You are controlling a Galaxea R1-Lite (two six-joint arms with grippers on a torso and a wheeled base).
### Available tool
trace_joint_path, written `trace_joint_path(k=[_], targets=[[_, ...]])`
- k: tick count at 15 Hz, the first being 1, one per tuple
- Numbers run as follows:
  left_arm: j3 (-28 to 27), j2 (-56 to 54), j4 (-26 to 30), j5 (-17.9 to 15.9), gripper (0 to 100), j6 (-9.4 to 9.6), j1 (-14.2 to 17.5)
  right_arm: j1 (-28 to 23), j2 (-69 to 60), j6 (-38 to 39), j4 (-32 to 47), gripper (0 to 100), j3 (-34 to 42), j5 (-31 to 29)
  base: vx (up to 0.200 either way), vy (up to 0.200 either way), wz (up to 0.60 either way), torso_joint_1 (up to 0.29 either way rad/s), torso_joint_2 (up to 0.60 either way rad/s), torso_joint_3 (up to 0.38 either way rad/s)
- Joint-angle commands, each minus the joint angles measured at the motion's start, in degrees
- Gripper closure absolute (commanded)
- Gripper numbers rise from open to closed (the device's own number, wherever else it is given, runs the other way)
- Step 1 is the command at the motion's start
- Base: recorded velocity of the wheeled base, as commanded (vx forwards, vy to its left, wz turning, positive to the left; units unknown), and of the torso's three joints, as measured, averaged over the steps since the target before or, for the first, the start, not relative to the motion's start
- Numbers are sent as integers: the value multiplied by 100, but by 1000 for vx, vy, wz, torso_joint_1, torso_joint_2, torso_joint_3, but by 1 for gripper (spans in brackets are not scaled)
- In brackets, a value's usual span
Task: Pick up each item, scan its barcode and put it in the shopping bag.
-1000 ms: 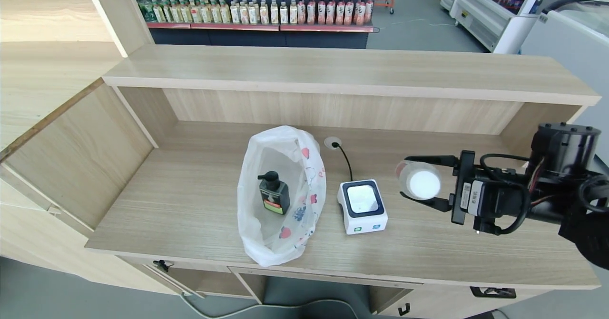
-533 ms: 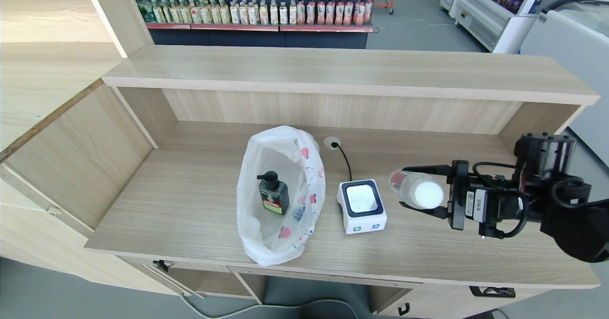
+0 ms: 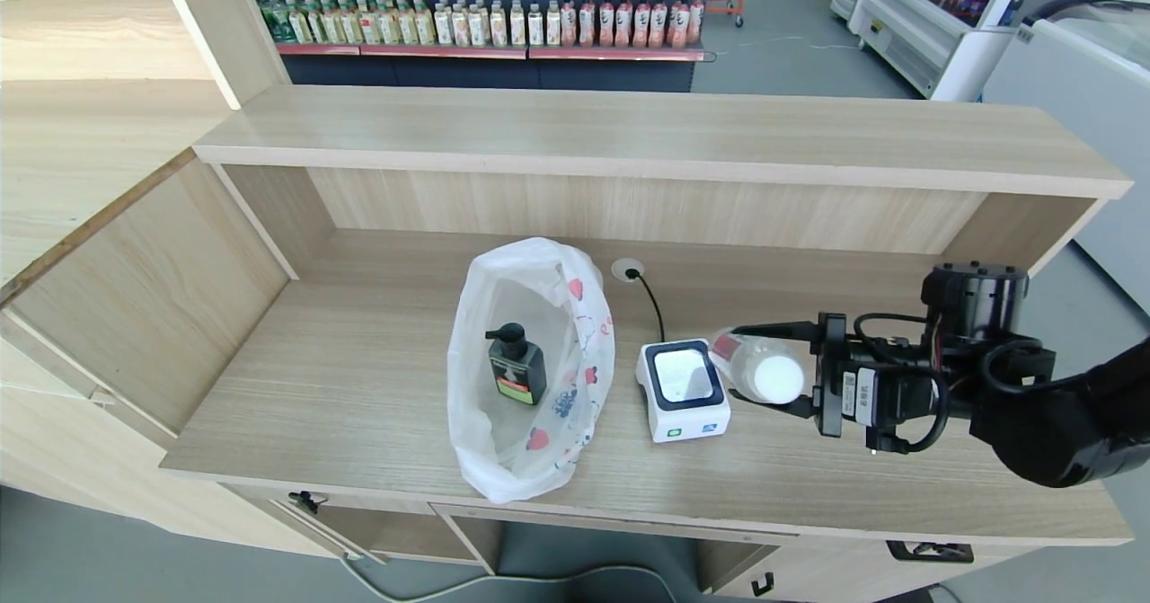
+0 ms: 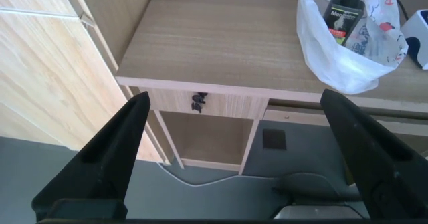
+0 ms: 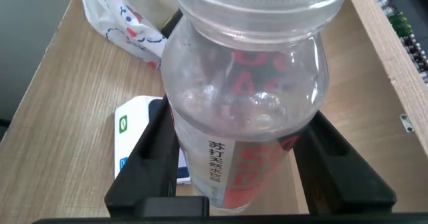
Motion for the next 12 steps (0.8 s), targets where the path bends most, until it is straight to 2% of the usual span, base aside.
trace_joint_path(k=[1, 9, 12], targets=[[10, -2, -1, 4, 0, 0, 0, 181, 139, -1, -75, 100, -24, -5, 0, 0, 0, 0, 0, 0], [1, -2, -1, 4, 0, 0, 0, 224, 473, 52, -137, 100, -147, 30, 0, 0, 0, 0, 0, 0], [1, -2, -1, 4, 0, 0, 0, 242, 675, 52, -128, 100, -420, 21, 0, 0, 0, 0, 0, 0]])
